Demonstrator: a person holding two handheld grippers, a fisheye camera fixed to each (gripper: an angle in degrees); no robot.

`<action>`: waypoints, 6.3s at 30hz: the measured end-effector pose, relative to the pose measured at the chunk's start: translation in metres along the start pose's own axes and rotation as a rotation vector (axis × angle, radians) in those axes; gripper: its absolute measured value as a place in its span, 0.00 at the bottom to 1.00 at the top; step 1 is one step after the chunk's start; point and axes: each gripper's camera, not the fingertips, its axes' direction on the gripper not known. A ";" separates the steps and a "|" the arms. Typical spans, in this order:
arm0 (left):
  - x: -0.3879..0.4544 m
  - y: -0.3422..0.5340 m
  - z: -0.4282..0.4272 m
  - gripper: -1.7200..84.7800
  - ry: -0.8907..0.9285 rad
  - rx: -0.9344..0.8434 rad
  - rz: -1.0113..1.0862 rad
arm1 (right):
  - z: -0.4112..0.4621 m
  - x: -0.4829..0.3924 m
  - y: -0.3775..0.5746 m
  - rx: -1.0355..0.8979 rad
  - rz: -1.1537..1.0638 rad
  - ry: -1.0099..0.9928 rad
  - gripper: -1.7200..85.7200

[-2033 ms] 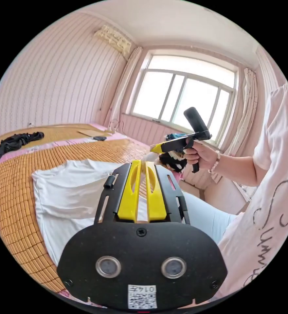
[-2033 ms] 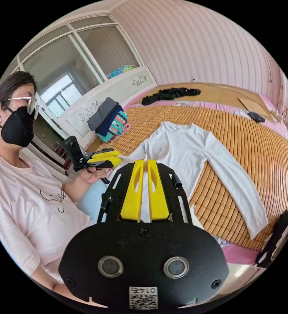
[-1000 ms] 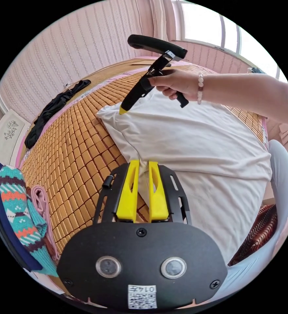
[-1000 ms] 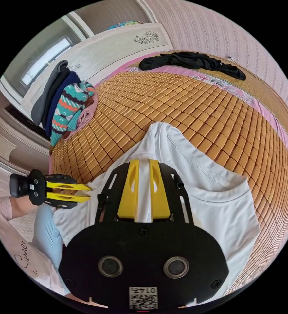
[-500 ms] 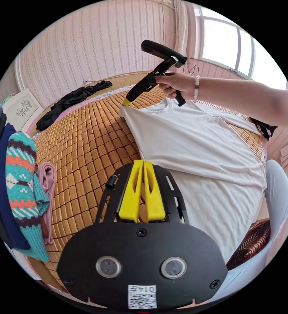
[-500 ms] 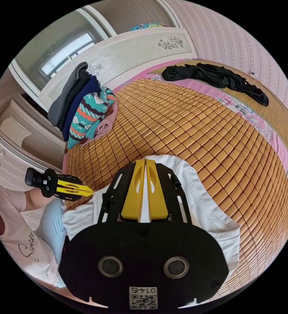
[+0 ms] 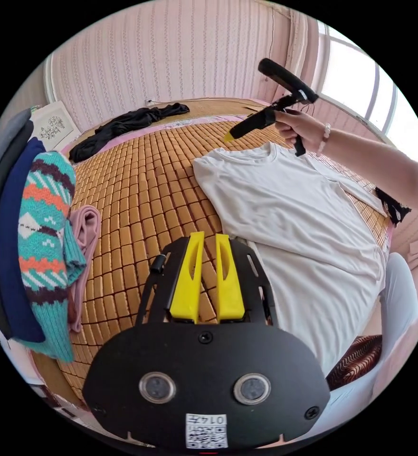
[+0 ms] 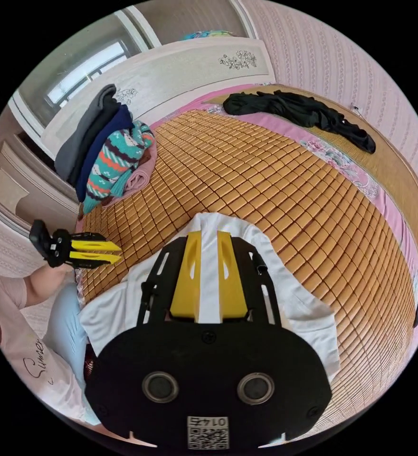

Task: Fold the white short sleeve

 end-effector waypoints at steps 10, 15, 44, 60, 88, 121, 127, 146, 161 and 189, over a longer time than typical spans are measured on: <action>0.032 -0.011 0.047 0.11 0.010 -0.104 0.009 | -0.085 -0.075 0.216 -0.082 0.197 -0.008 0.08; 0.037 -0.023 0.072 0.03 -0.074 -0.180 0.075 | -0.120 -0.093 0.294 -0.128 0.411 0.099 0.09; 0.387 0.036 0.112 0.03 0.178 -0.287 0.478 | -0.232 -0.091 0.433 0.067 0.546 0.015 0.04; 0.419 0.015 0.099 0.09 0.245 -0.266 0.511 | -0.384 -0.025 0.558 0.455 0.901 0.340 0.04; 0.734 -0.164 0.283 0.10 0.187 -0.229 0.938 | -0.444 0.029 0.771 0.858 1.361 0.323 0.03; 0.242 0.072 0.021 0.01 0.232 0.085 -0.055 | -0.290 -0.269 0.437 0.496 -0.099 -0.448 0.03; 0.206 0.103 0.014 0.01 0.283 0.077 -0.156 | -0.229 -0.339 0.392 0.267 -0.229 -0.403 0.03; 0.247 0.117 -0.001 0.10 0.211 -0.169 0.097 | -0.075 -0.407 0.364 -0.173 -0.185 -0.099 0.06; 0.158 0.114 -0.024 0.01 0.150 -0.322 -0.176 | -0.018 -0.339 0.308 -0.222 -0.014 0.003 0.07; 0.154 -0.289 0.198 0.06 0.293 -0.199 0.165 | -0.134 -0.016 0.272 0.014 0.265 0.208 0.04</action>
